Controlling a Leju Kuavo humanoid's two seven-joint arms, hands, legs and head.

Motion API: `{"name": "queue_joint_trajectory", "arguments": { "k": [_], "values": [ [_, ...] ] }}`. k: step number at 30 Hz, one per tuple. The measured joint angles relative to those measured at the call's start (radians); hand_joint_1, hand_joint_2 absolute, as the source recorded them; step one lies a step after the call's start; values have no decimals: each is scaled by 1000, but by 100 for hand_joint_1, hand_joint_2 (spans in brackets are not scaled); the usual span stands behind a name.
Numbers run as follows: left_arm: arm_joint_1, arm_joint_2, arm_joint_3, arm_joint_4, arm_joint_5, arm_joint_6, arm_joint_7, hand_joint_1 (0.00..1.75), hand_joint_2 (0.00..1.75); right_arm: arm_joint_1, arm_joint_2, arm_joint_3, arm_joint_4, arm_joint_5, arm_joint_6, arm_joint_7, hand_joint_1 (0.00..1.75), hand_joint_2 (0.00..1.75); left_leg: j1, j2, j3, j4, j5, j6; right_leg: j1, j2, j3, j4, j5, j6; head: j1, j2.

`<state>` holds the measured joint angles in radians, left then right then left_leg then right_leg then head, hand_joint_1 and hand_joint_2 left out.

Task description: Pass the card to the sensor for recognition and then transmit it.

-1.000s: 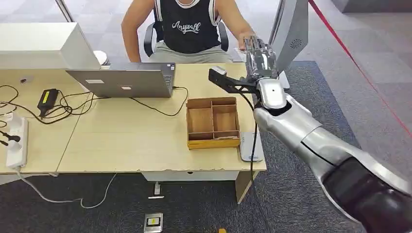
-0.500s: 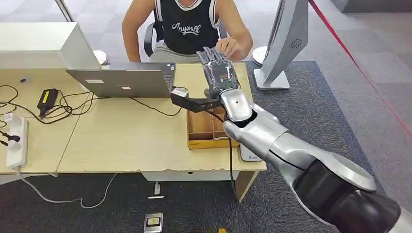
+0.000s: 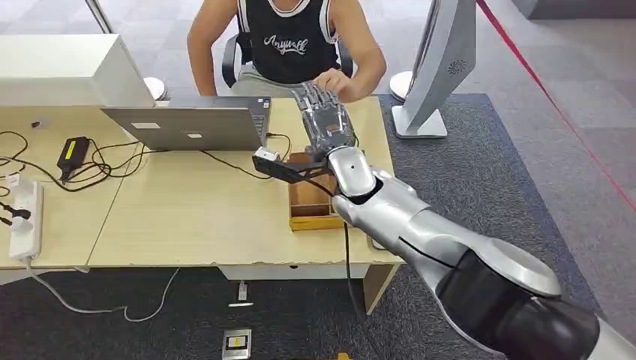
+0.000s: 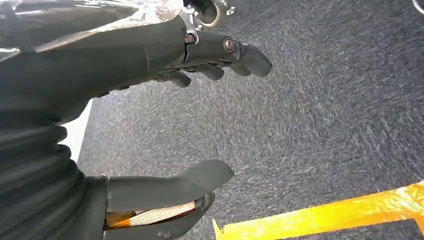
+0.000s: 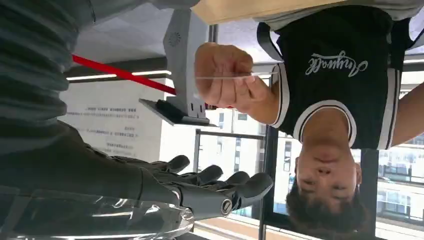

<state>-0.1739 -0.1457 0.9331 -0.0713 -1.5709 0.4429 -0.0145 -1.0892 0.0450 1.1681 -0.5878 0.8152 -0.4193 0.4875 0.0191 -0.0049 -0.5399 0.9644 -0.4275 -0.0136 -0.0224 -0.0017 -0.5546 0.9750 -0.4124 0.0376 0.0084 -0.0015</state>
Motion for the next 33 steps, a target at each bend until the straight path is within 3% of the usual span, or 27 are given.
{"name": "queue_joint_trajectory", "arguments": {
  "k": [25, 33],
  "values": [
    [5, 0, 0, 0, 0, 0, -4, 0, 175, -1, 28, 0, 94, -25, -48, 0, 0, 175, 0, 0, 0, 0, 0, 0, 0, 0, 0, 0, 0, 0, 0, 0],
    [5, 0, 0, 0, 0, 6, -8, 0, 175, -7, 24, -1, 108, -19, -35, 30, 0, 175, 0, 0, 0, 0, 0, 0, 0, 0, 0, 0, 0, 0, 0, 0]
  ]
}}
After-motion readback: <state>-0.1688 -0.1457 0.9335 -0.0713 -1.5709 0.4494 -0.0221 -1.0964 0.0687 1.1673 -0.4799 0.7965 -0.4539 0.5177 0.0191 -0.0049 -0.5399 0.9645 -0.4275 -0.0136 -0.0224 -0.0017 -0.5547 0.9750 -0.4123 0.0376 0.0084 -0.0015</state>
